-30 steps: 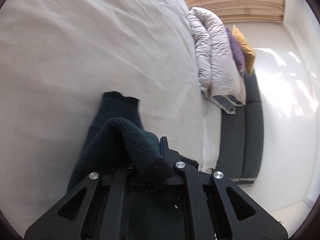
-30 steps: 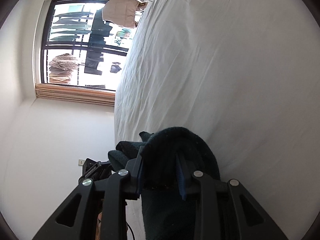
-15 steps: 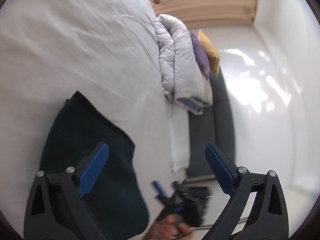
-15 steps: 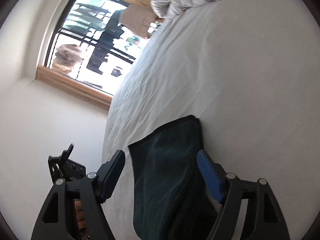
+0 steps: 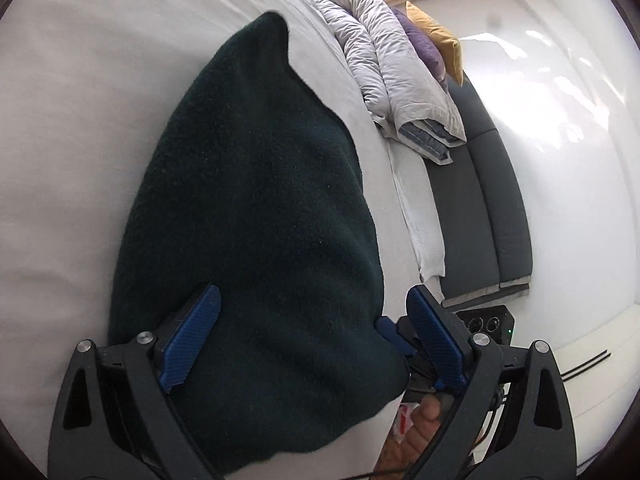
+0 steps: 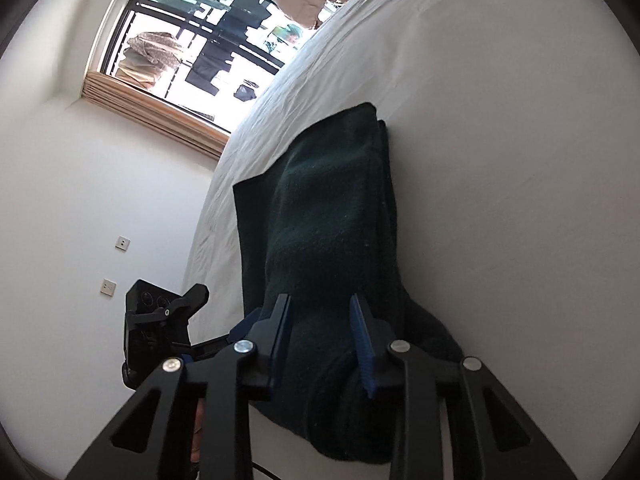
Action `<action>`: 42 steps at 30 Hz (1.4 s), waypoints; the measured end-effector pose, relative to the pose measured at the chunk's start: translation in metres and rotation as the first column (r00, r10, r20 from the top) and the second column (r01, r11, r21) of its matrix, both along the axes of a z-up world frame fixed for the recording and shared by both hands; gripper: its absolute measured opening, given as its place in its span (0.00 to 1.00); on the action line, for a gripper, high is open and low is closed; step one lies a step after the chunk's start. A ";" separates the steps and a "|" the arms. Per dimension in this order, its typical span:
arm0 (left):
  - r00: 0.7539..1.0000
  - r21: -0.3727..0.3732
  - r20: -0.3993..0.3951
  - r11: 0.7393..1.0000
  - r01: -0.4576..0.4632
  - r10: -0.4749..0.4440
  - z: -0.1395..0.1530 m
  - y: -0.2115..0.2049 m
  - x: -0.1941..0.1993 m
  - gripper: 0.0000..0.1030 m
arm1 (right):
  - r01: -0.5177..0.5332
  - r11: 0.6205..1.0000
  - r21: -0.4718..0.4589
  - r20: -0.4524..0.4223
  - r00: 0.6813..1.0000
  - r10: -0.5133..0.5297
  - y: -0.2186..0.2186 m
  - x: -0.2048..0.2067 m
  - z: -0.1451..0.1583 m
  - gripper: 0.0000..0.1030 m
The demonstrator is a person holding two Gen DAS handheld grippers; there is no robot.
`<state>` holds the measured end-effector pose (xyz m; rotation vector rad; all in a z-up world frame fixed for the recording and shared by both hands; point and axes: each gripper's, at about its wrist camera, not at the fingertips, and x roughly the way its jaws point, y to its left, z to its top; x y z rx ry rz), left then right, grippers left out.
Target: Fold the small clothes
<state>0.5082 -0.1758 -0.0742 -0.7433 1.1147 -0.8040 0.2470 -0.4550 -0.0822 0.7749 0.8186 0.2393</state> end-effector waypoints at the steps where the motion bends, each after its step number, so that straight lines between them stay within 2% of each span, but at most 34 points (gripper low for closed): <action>1: 1.000 0.003 0.010 1.000 -0.014 0.014 0.004 0.006 -0.005 0.93 | 0.024 0.999 -0.045 0.014 1.000 -0.023 -0.003 -0.008 0.010 0.61; 3: 0.997 0.018 0.055 0.998 -0.061 0.060 0.012 0.022 -0.011 0.93 | 0.098 0.988 -0.118 0.052 0.994 -0.092 -0.011 -0.024 0.025 0.80; 5: 0.991 0.051 0.069 0.991 -0.121 0.117 0.014 0.043 -0.015 0.93 | 0.104 0.989 -0.102 0.079 0.992 -0.097 -0.021 -0.029 0.033 0.80; 9: 0.984 0.037 -0.005 0.983 -0.178 0.179 0.003 0.065 -0.004 0.93 | 0.091 0.992 -0.091 -0.007 0.996 -0.092 -0.030 -0.012 0.023 0.80; 10: 0.985 0.040 -0.004 0.984 -0.172 0.172 0.002 0.064 -0.003 0.93 | 0.076 0.993 -0.086 -0.027 0.997 -0.079 -0.026 -0.007 0.017 0.80; 13: 0.996 0.131 0.008 0.988 -0.084 0.084 0.000 0.049 0.002 0.93 | 0.044 0.997 -0.060 -0.134 0.990 -0.052 -0.014 0.017 -0.010 0.80; 14: 0.998 0.141 0.017 0.988 -0.063 0.062 -0.001 0.042 0.003 0.94 | 0.039 0.999 -0.029 -0.170 0.984 -0.044 -0.011 0.024 -0.023 0.80; 17: 1.000 0.163 -0.008 0.987 -0.007 0.008 -0.009 0.026 0.008 0.94 | 0.050 0.999 0.007 -0.139 0.989 -0.048 -0.008 0.030 -0.030 0.81; 19: 0.999 0.142 -0.035 0.990 0.006 -0.001 -0.009 0.011 0.015 0.94 | 0.042 0.999 0.032 -0.153 0.987 -0.037 -0.005 0.037 -0.033 0.75; 22: 0.994 0.134 -0.088 0.988 0.081 -0.070 -0.012 -0.007 0.021 0.90 | -0.010 1.000 -0.008 -0.163 0.987 0.008 0.012 0.047 -0.030 0.64; 23: 0.991 0.135 -0.095 0.985 0.107 -0.095 -0.014 -0.016 0.023 0.77 | -0.025 0.999 -0.031 -0.165 0.986 0.019 0.018 0.051 -0.030 0.62; 24: 0.989 0.144 -0.103 0.982 0.123 -0.109 -0.017 -0.023 0.022 0.59 | -0.038 0.998 -0.042 -0.164 0.986 0.030 0.021 0.052 -0.028 0.57; 26: 0.987 0.127 -0.119 0.984 0.123 -0.108 -0.022 -0.028 0.019 0.42 | -0.050 0.997 -0.065 -0.154 0.987 0.039 0.022 0.051 -0.023 0.47; 28: 0.989 0.085 -0.117 0.991 0.100 -0.090 -0.024 -0.024 0.016 0.32 | -0.063 0.992 -0.107 -0.134 0.990 0.048 0.028 0.047 -0.014 0.39; 30: 0.991 0.053 -0.116 0.996 0.072 -0.065 -0.021 -0.012 0.013 0.22 | -0.072 0.987 -0.146 -0.114 0.992 0.055 0.036 0.045 -0.004 0.36; 33: 0.998 0.058 -0.051 0.997 0.042 -0.039 0.001 0.009 0.004 0.18 | -0.081 0.985 -0.155 -0.068 0.995 0.071 0.045 0.041 0.012 0.32; 36: 1.000 0.037 -0.004 0.999 -0.012 0.012 0.031 0.047 0.000 0.17 | -0.113 0.982 -0.151 -0.008 0.994 0.113 0.065 0.043 0.031 0.31; 42: 0.990 0.017 0.097 0.995 -0.100 0.098 0.081 0.121 -0.015 0.18 | -0.173 0.975 -0.136 0.110 0.976 0.188 0.105 0.060 0.071 0.31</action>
